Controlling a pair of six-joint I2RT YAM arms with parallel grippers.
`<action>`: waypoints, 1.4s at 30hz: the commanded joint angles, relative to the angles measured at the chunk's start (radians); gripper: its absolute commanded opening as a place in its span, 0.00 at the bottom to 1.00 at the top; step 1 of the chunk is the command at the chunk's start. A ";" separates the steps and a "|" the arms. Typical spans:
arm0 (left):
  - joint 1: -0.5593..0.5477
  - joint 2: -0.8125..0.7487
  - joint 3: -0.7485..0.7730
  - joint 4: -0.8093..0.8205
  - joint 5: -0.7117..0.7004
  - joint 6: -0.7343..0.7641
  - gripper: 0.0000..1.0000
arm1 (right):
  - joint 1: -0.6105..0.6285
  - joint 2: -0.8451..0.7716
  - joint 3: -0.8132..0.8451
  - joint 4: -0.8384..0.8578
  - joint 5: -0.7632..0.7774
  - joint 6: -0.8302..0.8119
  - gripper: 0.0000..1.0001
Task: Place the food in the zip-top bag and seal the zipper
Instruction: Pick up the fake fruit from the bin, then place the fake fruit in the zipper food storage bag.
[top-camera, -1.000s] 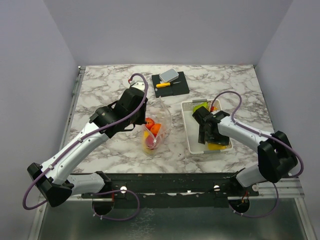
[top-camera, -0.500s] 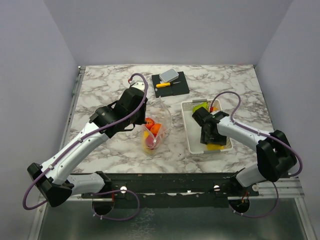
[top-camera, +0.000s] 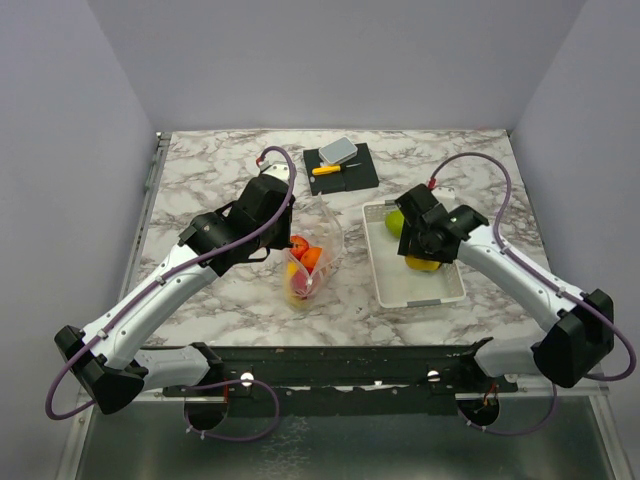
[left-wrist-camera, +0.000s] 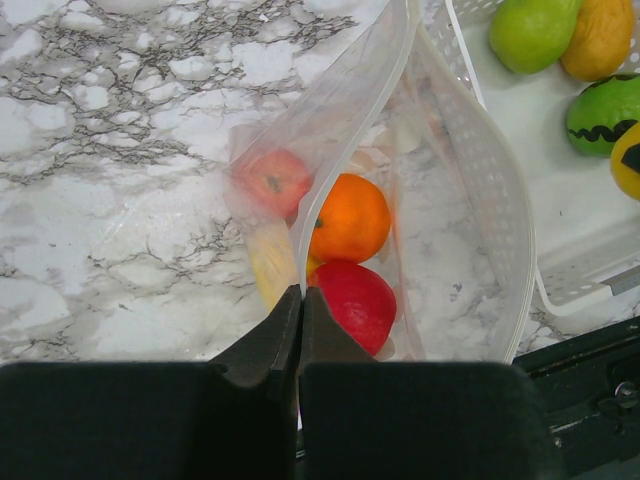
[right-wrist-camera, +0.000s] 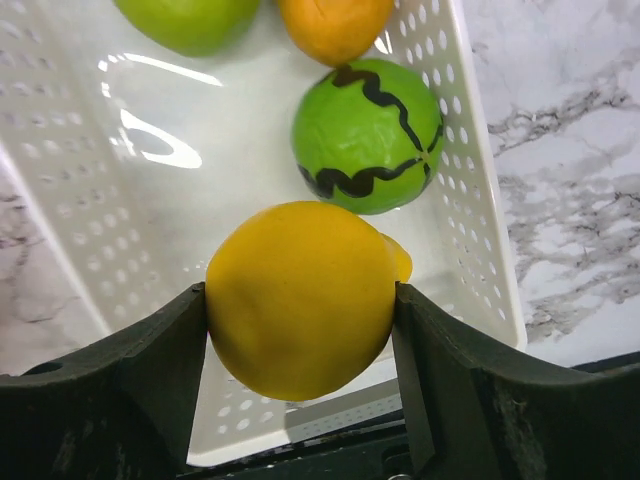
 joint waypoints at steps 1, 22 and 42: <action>0.006 -0.002 -0.003 0.011 0.010 0.010 0.00 | -0.006 -0.047 0.086 -0.027 -0.037 -0.052 0.28; 0.007 0.003 0.003 0.009 0.015 0.004 0.00 | 0.102 -0.102 0.356 0.187 -0.384 -0.180 0.25; 0.009 0.000 0.004 0.009 0.015 0.004 0.00 | 0.241 0.020 0.379 0.434 -0.602 -0.128 0.25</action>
